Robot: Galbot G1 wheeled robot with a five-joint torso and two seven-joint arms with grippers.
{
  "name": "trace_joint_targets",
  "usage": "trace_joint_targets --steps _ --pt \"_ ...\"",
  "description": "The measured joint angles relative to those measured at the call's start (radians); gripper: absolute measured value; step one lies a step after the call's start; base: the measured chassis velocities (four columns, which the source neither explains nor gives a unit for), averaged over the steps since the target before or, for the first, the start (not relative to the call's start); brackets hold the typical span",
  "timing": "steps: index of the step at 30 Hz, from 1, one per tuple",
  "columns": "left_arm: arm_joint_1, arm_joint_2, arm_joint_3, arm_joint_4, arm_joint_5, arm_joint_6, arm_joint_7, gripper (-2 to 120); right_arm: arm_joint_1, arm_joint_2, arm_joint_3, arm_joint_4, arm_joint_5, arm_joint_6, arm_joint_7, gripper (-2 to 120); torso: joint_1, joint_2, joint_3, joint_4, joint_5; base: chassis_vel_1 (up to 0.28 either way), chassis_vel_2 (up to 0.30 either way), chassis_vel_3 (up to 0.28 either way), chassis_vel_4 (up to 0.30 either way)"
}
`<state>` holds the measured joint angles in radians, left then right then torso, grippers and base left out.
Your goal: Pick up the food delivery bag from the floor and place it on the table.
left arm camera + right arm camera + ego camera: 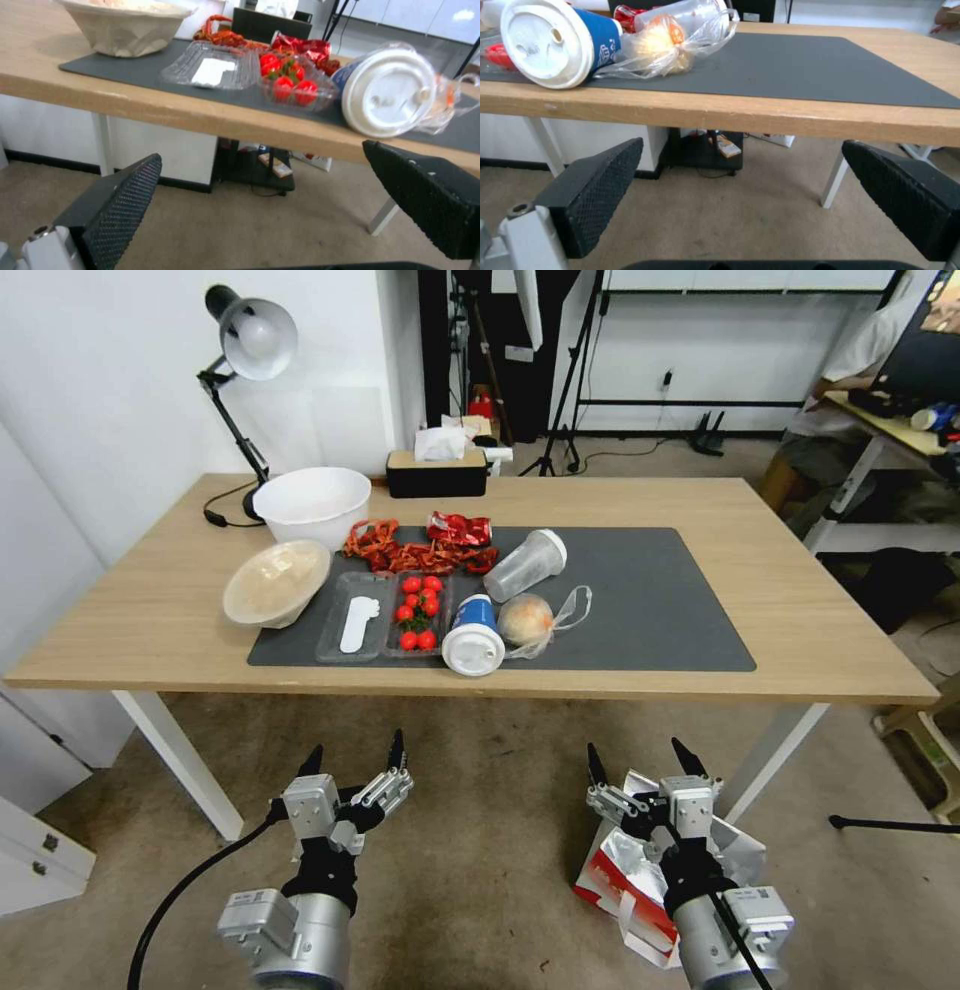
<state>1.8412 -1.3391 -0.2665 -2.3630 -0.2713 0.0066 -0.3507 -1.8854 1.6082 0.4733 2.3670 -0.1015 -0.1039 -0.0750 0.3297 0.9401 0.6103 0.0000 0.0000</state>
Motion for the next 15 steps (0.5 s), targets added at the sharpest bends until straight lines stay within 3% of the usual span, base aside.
trace_joint_targets --steps 15 --pt "-0.023 0.004 -0.023 0.052 0.030 -0.009 -0.007 100 0.001 0.000 0.014 -0.012 0.023 0.016 -0.047 100 -0.031 -0.074 -0.042 0.0000 0.0000 0.000 0.000 0.000 0.000"
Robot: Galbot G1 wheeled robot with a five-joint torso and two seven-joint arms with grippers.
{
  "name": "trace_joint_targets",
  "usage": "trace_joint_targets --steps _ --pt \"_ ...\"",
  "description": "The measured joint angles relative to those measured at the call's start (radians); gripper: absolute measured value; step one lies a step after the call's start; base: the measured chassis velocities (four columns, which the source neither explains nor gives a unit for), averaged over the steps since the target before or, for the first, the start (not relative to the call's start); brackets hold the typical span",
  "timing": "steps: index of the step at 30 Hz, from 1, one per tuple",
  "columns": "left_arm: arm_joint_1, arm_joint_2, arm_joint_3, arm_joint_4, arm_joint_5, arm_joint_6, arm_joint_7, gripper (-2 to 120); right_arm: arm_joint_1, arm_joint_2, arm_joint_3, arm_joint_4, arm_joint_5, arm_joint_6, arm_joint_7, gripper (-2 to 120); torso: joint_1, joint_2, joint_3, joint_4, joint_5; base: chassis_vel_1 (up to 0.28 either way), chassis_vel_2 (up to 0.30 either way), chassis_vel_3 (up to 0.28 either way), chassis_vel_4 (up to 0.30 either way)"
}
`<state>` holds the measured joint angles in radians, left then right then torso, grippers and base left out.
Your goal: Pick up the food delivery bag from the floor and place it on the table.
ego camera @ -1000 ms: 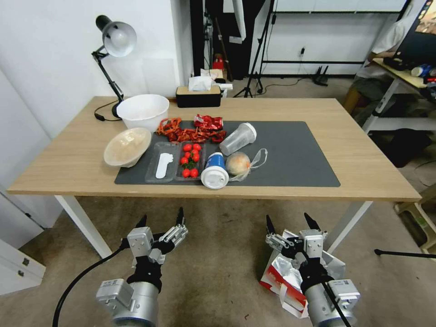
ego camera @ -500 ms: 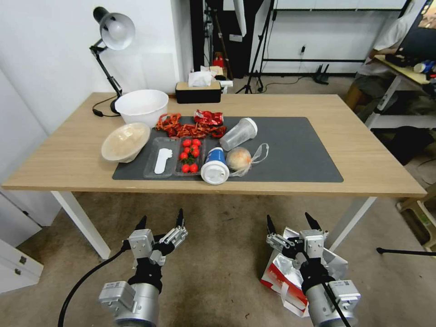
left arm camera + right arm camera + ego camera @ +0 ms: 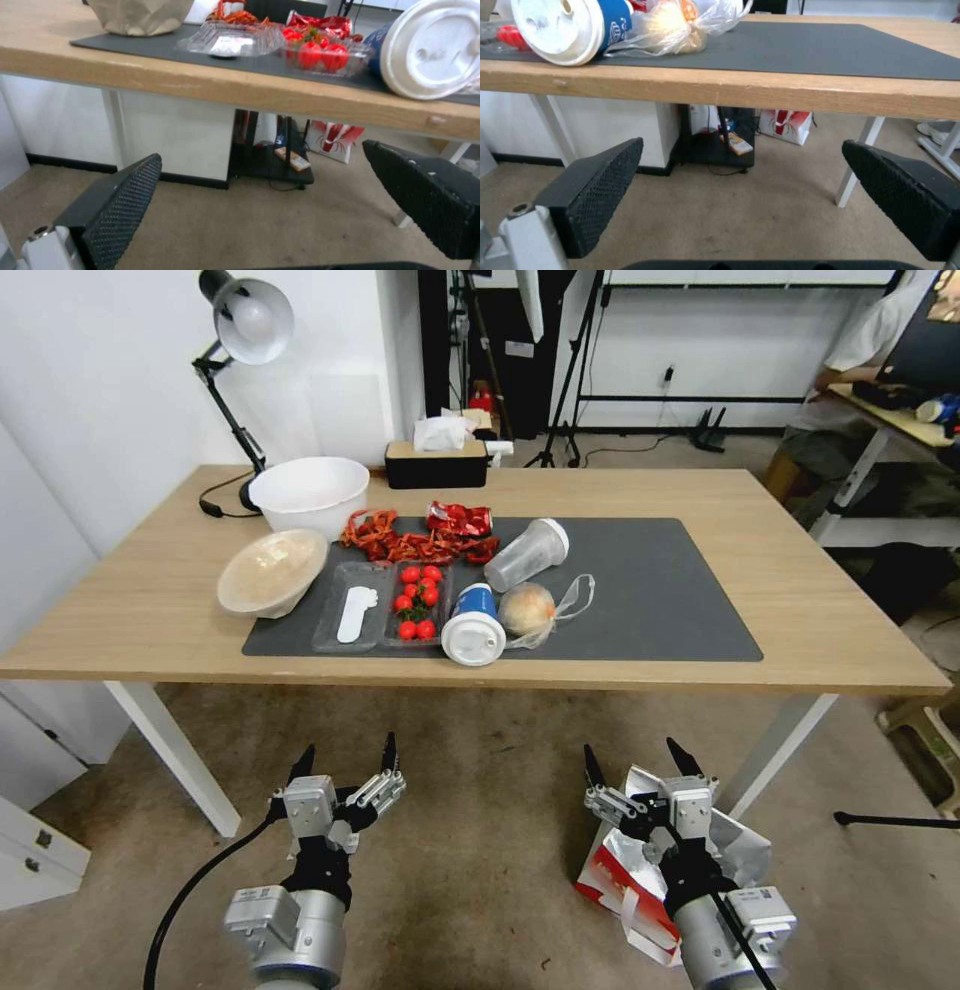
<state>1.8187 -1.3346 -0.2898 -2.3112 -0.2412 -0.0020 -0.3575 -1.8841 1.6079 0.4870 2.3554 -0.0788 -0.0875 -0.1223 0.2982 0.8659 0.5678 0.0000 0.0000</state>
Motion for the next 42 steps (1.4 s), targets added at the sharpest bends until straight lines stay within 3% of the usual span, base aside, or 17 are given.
trace_joint_targets --steps 9,42 --pt "0.002 0.003 0.001 0.010 0.009 -0.010 0.006 100 -0.011 -0.005 0.002 0.021 0.023 0.006 -0.005 100 -0.025 -0.057 -0.033 0.0000 0.0000 0.000 0.000 0.000 0.000" --pt "0.013 0.000 -0.007 0.015 0.016 -0.037 0.021 100 -0.018 -0.010 0.009 0.005 0.026 0.074 -0.038 100 -0.083 -0.201 -0.118 0.0000 0.0000 0.000 0.000 0.000 0.000"
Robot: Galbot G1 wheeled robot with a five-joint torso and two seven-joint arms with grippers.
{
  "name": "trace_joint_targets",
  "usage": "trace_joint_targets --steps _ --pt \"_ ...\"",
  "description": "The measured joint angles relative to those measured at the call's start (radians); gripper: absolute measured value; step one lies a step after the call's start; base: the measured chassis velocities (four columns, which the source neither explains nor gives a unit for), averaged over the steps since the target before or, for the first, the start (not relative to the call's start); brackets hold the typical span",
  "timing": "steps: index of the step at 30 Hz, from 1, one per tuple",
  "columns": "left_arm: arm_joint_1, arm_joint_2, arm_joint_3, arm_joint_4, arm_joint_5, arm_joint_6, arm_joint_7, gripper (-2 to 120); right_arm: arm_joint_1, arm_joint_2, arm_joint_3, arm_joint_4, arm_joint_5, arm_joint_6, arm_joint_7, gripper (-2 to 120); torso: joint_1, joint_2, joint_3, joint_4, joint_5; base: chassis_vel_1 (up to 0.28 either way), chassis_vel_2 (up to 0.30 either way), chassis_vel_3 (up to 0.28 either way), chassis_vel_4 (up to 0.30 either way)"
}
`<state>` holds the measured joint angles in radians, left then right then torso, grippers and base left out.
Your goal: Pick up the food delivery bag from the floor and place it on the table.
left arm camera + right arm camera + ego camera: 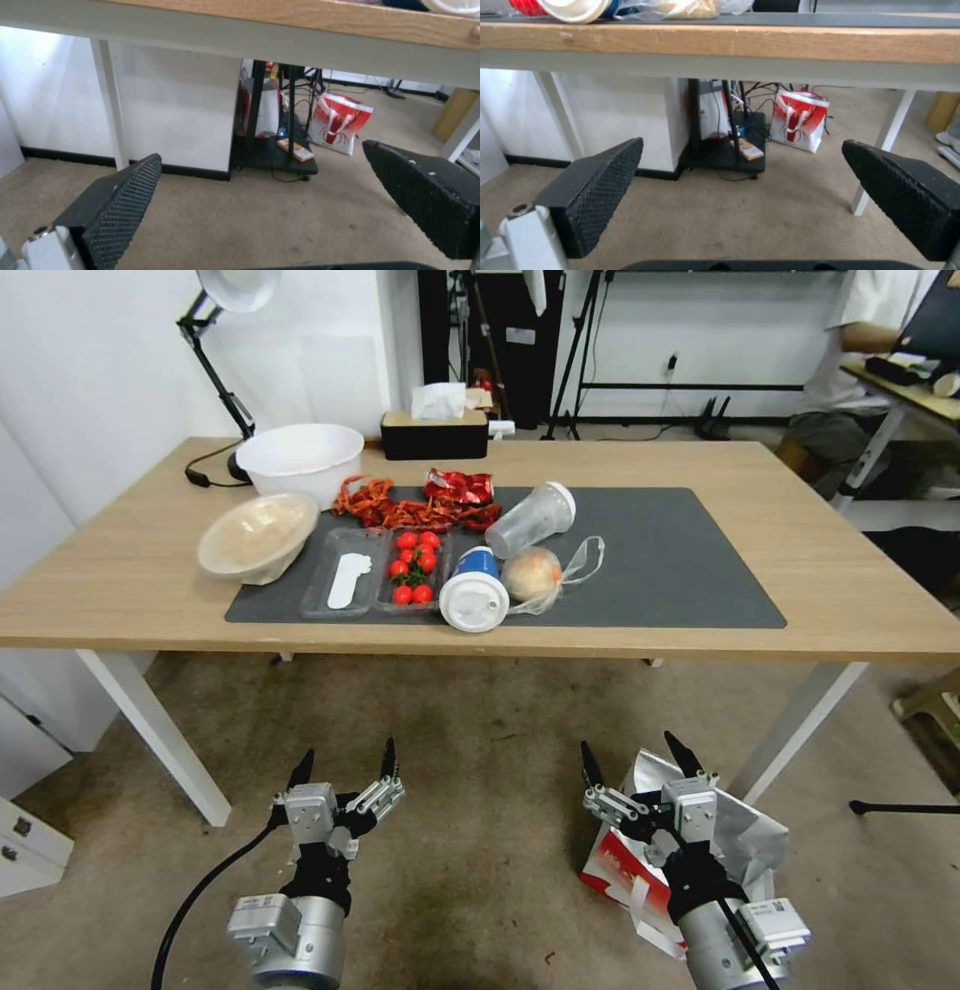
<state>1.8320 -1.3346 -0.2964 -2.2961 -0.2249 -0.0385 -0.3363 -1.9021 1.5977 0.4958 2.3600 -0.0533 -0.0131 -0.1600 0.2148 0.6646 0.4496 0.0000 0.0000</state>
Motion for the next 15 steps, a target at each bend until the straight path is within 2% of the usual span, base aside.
trace_joint_targets --steps 15 --pt "-0.003 0.002 -0.001 0.003 -0.002 -0.005 0.001 100 0.003 0.005 -0.001 -0.013 -0.001 0.023 -0.004 100 -0.026 -0.063 -0.037 0.0000 0.0000 0.000 0.000 0.000 0.000"
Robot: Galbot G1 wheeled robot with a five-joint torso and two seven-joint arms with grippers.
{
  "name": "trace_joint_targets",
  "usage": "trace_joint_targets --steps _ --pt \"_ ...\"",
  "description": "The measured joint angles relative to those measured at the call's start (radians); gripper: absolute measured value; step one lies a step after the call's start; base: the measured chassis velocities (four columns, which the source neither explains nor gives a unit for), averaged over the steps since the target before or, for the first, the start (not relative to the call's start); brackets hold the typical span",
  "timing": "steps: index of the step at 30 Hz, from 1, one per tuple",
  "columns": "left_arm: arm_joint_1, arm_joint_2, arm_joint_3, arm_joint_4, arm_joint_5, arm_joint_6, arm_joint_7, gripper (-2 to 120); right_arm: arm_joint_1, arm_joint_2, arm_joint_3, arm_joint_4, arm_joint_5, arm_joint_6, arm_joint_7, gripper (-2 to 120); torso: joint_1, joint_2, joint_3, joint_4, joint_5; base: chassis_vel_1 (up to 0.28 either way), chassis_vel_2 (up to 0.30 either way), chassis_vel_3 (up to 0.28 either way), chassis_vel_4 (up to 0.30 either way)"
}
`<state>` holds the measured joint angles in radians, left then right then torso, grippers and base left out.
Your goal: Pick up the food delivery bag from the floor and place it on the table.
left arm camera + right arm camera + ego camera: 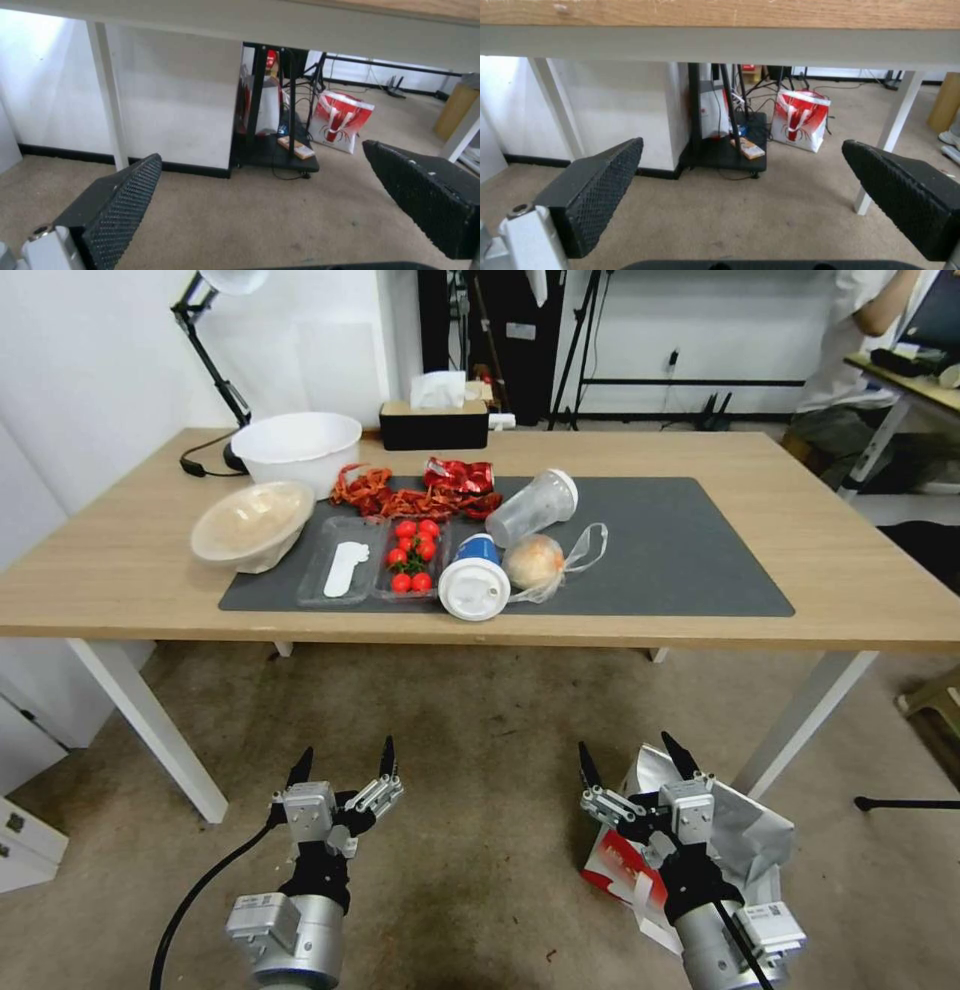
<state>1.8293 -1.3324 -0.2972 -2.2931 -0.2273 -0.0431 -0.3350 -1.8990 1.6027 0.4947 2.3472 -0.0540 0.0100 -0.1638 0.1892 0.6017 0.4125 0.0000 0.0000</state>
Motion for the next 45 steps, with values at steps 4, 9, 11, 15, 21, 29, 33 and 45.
trace_joint_targets --steps 4,9,11,15,21,29,33,45 --pt "0.004 0.000 -0.001 -0.001 0.001 -0.004 0.000 100 0.001 -0.001 0.000 0.000 0.000 0.002 -0.001 100 -0.006 -0.017 -0.011 0.0001 0.0000 0.000 0.000 0.000 0.000" --pt "0.008 -0.002 -0.001 -0.005 0.003 -0.009 0.000 100 0.001 -0.002 0.000 0.000 0.000 0.009 -0.002 100 -0.014 -0.039 -0.025 0.0000 0.0000 0.000 0.000 0.000 0.000" --pt "0.009 -0.002 -0.001 -0.005 0.004 -0.010 0.000 100 0.001 -0.003 0.000 0.001 0.001 0.009 -0.002 100 -0.016 -0.043 -0.028 0.0000 0.0001 0.000 0.000 0.000 0.000" --pt "0.012 -0.003 -0.001 -0.006 0.007 -0.012 0.001 100 -0.001 -0.003 0.000 0.001 0.001 0.013 -0.003 100 -0.023 -0.062 -0.039 0.0000 0.0001 0.000 0.000 0.000 0.000" --pt "0.013 -0.003 -0.001 -0.006 0.007 -0.015 0.001 100 -0.002 -0.004 0.001 0.000 0.002 0.018 -0.004 100 -0.031 -0.084 -0.053 0.0000 0.0000 0.000 0.000 0.000 0.000" --pt "0.012 -0.004 -0.001 -0.001 0.008 -0.016 0.001 100 -0.001 -0.004 0.002 -0.003 0.005 0.020 -0.006 100 -0.044 -0.118 -0.074 0.0000 0.0001 0.000 0.000 0.000 0.000" --pt "0.011 -0.004 -0.002 0.004 0.014 -0.023 0.002 100 0.001 -0.005 0.004 -0.007 0.006 0.021 -0.007 100 -0.050 -0.134 -0.084 0.0000 0.0001 0.000 0.000 0.000 0.000" --pt "0.007 -0.004 -0.002 0.011 0.017 -0.026 0.004 100 0.001 -0.006 0.009 -0.008 0.010 0.021 -0.011 100 -0.067 -0.182 -0.115 0.0000 0.0001 0.000 0.000 0.000 0.000"
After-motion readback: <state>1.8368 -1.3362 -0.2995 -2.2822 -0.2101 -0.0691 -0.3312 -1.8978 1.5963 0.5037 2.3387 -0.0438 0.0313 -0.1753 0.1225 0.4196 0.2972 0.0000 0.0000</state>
